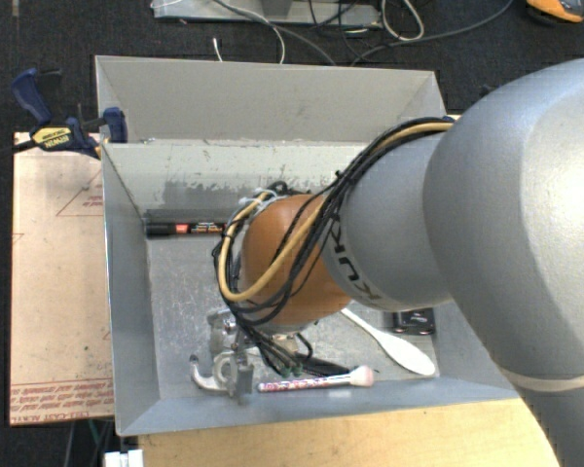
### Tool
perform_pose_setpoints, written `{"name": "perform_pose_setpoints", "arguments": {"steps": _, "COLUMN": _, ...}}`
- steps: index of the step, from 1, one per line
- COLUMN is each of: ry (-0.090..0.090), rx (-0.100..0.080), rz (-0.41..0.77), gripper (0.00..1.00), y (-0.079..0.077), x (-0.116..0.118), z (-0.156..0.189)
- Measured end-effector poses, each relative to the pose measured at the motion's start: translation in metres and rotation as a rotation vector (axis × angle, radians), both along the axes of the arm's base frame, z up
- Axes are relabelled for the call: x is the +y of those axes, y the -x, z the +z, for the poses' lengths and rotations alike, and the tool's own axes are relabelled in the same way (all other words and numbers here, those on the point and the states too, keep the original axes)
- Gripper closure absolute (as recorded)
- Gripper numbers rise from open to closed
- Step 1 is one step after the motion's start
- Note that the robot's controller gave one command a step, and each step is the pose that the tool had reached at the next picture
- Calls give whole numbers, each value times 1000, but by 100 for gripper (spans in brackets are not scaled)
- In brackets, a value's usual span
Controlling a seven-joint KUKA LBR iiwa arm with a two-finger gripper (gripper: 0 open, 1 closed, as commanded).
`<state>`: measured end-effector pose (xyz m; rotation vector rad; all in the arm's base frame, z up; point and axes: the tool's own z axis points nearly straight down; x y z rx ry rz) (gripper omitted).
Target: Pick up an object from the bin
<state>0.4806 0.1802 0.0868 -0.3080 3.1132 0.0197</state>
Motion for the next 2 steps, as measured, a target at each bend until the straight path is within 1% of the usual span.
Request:
{"name": "perform_pose_setpoints", "arguments": {"steps": 1, "ry": -1, "rx": -1, "rz": 0, "gripper": 100, "y": 0, "x": 0, "z": 13}}
{"name": "perform_pose_setpoints", "arguments": {"steps": 2, "ry": 1, "rx": 5, "rz": 0, "gripper": 100, "y": 1, "x": 0, "z": 50}}
